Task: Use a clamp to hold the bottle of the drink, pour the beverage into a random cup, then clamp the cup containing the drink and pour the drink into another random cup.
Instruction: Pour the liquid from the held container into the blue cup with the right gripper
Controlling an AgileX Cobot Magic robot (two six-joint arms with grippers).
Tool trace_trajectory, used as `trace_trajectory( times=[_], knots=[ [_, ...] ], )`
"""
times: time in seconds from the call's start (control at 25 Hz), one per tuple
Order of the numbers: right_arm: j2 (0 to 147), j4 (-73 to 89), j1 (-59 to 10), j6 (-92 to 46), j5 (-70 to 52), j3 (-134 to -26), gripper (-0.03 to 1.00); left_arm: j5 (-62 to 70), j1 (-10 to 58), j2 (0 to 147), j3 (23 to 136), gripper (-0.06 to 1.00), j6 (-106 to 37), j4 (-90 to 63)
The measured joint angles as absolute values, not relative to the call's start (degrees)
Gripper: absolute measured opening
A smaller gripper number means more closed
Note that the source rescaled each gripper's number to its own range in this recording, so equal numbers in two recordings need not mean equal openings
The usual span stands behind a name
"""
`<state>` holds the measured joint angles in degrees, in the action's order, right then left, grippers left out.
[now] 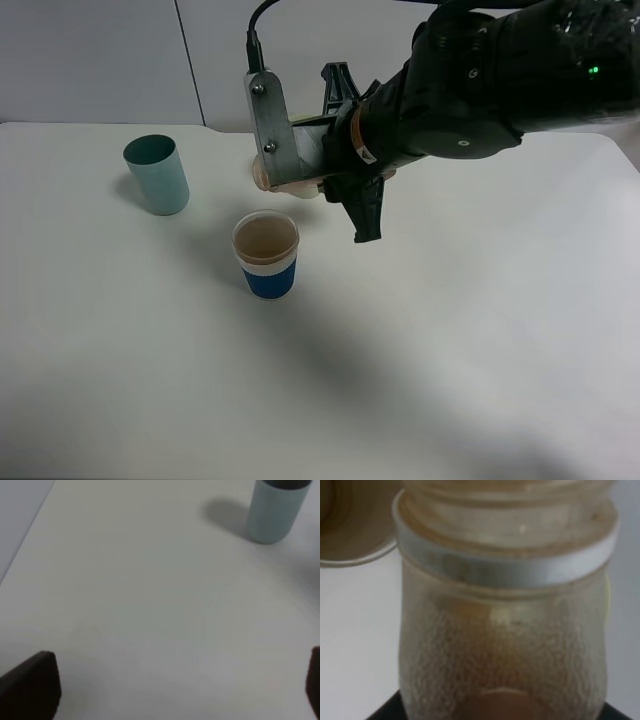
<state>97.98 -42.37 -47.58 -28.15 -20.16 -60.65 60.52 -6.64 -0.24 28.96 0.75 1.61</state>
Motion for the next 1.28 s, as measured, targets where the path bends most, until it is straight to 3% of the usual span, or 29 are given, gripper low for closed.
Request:
trace_trajectory(
  times=[1.28],
  knots=[
    [100.67,-48.15,-48.01,-25.64,-21.75,-60.85,0.0,60.52,-6.64,-0.24,28.96,1.0,0.75,1.61]
  ],
)
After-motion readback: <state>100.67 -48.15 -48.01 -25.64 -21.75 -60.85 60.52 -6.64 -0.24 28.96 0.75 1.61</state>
